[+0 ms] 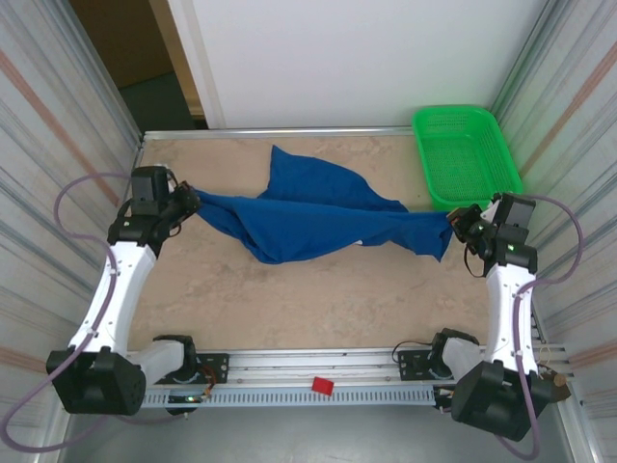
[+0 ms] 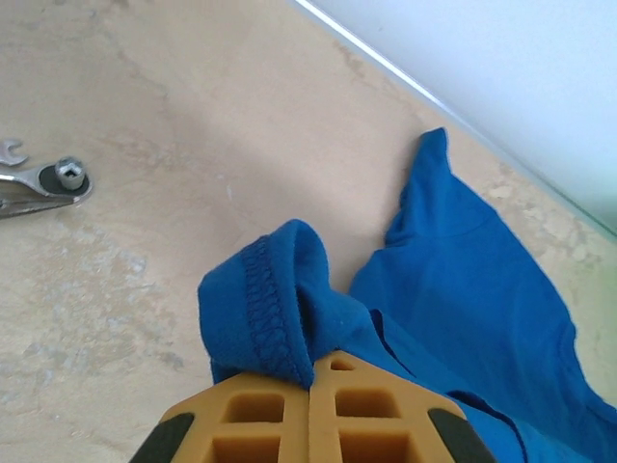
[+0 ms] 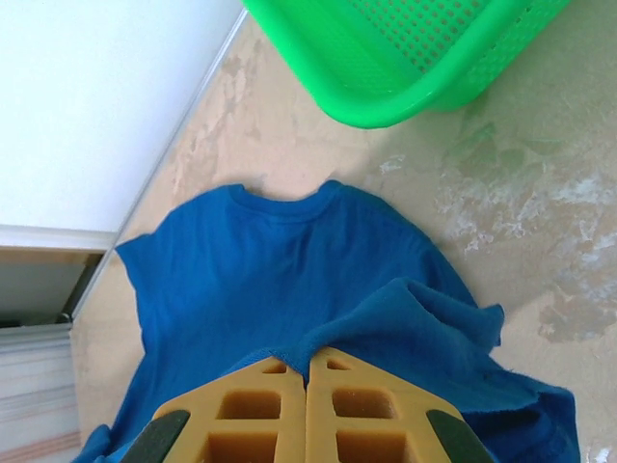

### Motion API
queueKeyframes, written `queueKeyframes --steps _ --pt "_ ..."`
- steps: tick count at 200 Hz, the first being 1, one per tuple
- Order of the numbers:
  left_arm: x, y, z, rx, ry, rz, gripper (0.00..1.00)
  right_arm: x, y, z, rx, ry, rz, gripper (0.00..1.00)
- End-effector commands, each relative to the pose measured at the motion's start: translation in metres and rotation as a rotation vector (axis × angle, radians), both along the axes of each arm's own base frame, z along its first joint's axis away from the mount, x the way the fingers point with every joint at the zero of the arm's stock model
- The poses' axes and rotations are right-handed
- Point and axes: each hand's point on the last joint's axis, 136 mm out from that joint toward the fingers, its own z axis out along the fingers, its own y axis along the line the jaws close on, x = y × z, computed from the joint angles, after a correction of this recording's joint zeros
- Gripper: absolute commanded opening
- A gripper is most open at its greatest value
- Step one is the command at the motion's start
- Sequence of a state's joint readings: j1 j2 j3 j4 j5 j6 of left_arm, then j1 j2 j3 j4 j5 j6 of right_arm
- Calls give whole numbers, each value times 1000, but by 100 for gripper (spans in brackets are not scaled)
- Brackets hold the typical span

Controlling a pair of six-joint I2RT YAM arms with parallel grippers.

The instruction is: Fold the inside-out t-shirt

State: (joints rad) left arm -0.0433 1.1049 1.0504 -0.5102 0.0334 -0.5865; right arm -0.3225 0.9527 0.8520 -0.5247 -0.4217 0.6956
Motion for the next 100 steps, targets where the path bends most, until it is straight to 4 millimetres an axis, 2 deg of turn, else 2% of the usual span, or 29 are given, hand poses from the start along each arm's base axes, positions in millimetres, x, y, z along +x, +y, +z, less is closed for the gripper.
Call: queueKeyframes --steps 1,14,29,40,62,100 --pt "13 3 34 5 -85 -16 0 9 -4 30 -22 -74 -3 0" --pt "24 4 20 -46 -25 -17 1 10 -4 25 -29 -57 -8 0" --pt "41 -2 -13 -151 79 -60 37 10 3 12 -38 -26 8 0" --pt "47 -8 -39 -203 164 -82 48 7 8 -4 -45 10 16 0" --pt "40 -32 -75 -239 229 -119 54 -4 16 -25 -40 44 28 0" --pt "4 -73 -123 -233 285 -113 54 -6 28 -25 -30 35 63 0"
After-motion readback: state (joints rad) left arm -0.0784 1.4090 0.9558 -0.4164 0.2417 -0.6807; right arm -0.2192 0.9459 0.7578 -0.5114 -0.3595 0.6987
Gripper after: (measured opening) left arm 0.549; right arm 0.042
